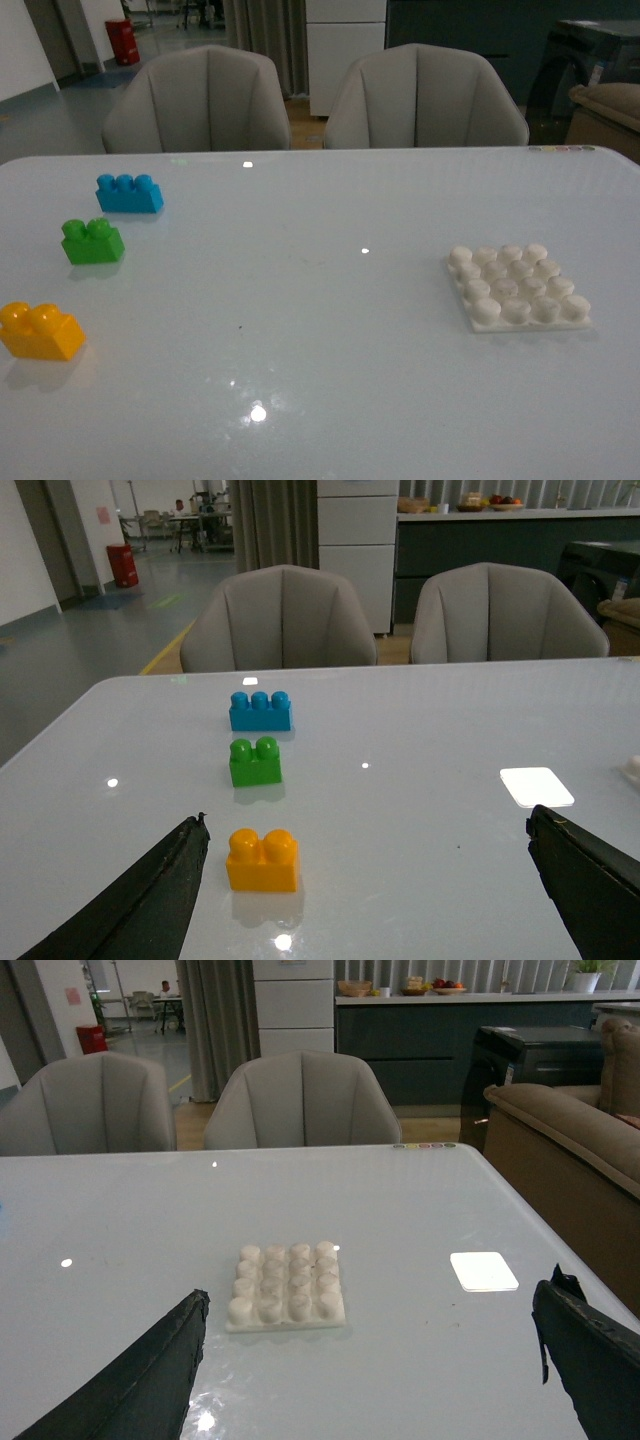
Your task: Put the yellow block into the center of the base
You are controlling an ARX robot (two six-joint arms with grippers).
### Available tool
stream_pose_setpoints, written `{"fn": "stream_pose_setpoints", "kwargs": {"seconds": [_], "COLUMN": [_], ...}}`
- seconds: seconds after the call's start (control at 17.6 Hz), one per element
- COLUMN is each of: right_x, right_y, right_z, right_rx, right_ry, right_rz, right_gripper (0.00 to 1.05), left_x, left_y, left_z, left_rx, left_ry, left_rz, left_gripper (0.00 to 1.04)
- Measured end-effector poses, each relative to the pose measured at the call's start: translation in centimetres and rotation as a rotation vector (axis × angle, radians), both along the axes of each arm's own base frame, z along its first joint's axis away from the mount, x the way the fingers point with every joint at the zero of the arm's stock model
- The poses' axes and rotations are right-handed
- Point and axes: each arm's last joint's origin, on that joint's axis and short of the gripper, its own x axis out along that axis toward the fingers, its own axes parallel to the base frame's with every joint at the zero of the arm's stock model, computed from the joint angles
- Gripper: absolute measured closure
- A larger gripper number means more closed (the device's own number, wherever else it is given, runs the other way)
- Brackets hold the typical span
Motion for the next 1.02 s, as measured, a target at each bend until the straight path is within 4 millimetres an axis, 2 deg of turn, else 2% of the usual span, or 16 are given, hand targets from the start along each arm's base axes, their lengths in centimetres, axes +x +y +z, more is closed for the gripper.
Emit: {"fn": "stream_pose_setpoints", "kwargs": {"seconds": [0.34,0.4,0.51,0.85,0.91,1.02], "right_x": [0.0,0.1,1.2,3.0,4.2,9.5], "right_y": [0.0,0.1,-0.9,-1.8,-2.4,-4.7], "right_z": [0.0,0.7,1.4,3.2,4.7,8.3], "right_rx": [0.001,0.018,0.022,0.017,0.02,0.04], "right_ry": [-0.005,-0.065,-0.087,-0.123,-0.161,-0.196], "right_rz": [-0.011,-0.092,-0.211,-0.225,-0.216,-0.232], "right_gripper": [0.06,0.06,0.06,0.06,0.06,0.06], "left_x": [0.0,0.0,0.0,0.0,0.0,0.0], "left_y": [0.0,0.0,0.0,0.0,0.0,0.0], "left_z": [0.0,0.0,0.0,0.0,0.0,0.0], "left_rx": [0.0,0.0,0.0,0.0,0.0,0.0], "left_ry": [0.0,0.0,0.0,0.0,0.0,0.0], "left_rz": [0.0,0.0,0.0,0.0,0.0,0.0], "left_gripper": [0.07,0.07,0.07,0.07,0.07,0.07]}}
